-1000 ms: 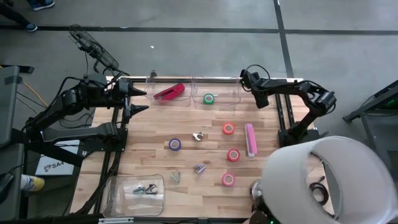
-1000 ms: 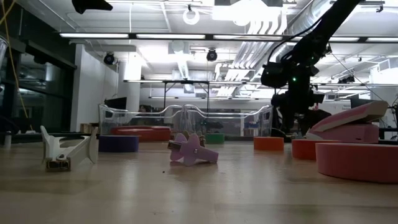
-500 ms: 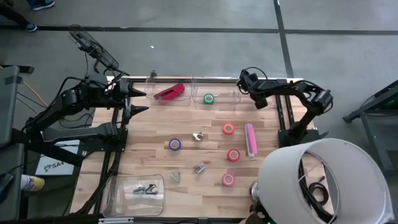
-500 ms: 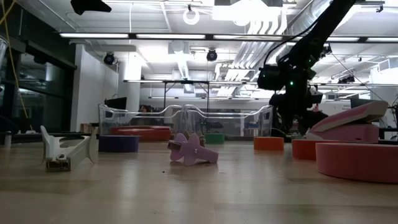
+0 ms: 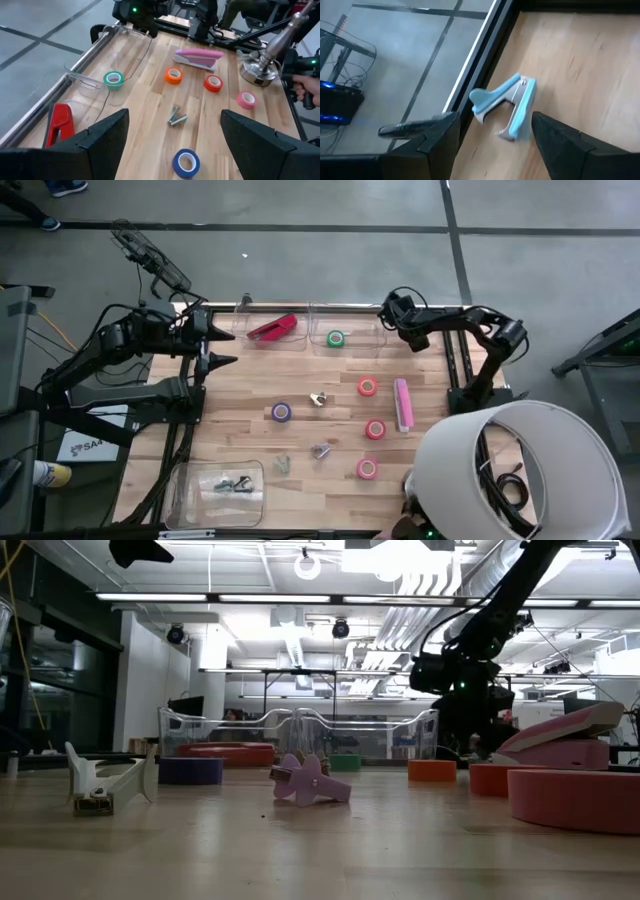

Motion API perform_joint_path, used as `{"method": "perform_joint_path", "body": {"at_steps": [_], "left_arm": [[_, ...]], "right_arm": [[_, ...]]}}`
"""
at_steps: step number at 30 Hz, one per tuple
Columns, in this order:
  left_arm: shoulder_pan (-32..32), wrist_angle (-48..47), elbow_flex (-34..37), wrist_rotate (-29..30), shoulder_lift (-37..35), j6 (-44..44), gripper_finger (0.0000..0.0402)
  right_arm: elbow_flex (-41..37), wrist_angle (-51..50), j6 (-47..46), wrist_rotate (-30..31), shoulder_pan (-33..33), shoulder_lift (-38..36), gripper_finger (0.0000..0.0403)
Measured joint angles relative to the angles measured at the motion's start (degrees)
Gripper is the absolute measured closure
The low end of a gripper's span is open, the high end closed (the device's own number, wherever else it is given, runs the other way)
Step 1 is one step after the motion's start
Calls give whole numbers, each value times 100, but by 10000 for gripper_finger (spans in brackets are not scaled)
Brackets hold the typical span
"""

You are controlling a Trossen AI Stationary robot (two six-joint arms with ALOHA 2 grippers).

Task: Pick and place Stapler, Stapler remover, tape
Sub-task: Put the blue stapler remover into the bottom transparent bin

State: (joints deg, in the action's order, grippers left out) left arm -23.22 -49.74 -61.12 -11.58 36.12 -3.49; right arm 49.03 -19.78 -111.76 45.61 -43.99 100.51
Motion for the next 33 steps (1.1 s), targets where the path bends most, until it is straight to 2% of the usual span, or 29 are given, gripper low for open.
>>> {"method": "perform_joint_path", "body": {"at_steps": [9,27,33], "left_arm": [[0,4,0,14,2,17,92],[0,-87,0,18,0,17,92],[0,-192,0,21,0,17,92]], "right_arm": [[5,-99,126,58,-63,12,189],[3,-115,275,246,-74,52,292],[3,-115,277,233,-74,52,338]]}}
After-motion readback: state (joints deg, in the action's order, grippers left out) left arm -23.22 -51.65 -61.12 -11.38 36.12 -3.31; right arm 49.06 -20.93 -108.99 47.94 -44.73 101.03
